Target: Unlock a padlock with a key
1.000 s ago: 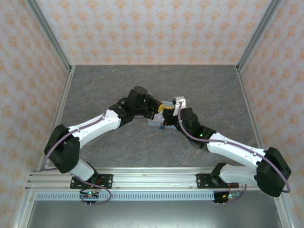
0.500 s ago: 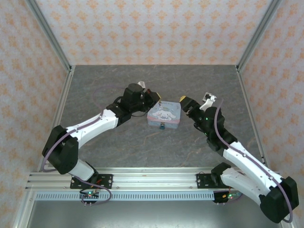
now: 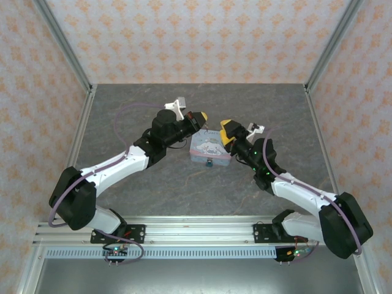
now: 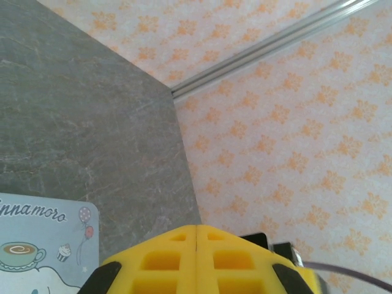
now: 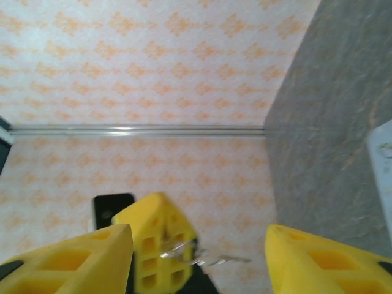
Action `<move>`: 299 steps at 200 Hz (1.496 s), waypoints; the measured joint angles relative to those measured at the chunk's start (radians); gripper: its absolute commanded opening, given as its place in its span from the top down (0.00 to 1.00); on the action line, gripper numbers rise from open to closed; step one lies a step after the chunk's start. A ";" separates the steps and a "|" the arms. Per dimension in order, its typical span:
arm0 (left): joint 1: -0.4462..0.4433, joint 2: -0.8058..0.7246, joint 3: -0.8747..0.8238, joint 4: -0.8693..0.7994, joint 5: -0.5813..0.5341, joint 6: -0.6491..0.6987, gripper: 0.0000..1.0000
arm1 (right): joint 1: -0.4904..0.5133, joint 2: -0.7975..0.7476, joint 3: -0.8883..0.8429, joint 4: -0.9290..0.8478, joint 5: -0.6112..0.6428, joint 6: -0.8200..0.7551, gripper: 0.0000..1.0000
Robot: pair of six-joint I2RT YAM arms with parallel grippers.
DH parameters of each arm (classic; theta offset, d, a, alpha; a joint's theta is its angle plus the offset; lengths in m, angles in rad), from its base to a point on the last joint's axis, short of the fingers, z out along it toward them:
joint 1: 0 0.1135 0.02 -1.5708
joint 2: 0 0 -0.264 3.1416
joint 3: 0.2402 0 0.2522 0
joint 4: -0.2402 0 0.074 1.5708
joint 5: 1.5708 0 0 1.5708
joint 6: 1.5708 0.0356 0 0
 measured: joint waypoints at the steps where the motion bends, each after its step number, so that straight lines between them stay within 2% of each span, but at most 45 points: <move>1: 0.000 0.000 -0.002 0.001 -0.001 0.000 1.00 | 0.003 0.001 0.000 0.005 0.002 0.004 0.38; 44: 0.000 0.000 -0.059 0.071 -0.059 -0.095 1.00 | 0.097 0.064 0.022 0.078 0.064 0.091 0.37; 83: -0.002 0.001 -0.059 0.122 -0.084 -0.138 1.00 | 0.138 0.148 0.042 0.124 0.109 0.146 0.37; 190: -0.022 0.009 -0.062 0.152 -0.106 -0.163 1.00 | 0.145 0.260 0.114 0.238 0.159 0.214 0.39; 209: -0.026 0.010 -0.062 0.156 -0.107 -0.164 1.00 | 0.145 0.268 0.114 0.243 0.171 0.224 0.47; 286: -0.035 0.010 -0.077 0.175 -0.119 -0.166 1.00 | 0.145 0.282 0.114 0.269 0.201 0.238 1.00; 299: -0.036 0.010 -0.077 0.175 -0.125 -0.166 1.00 | 0.145 0.285 0.114 0.269 0.204 0.242 1.00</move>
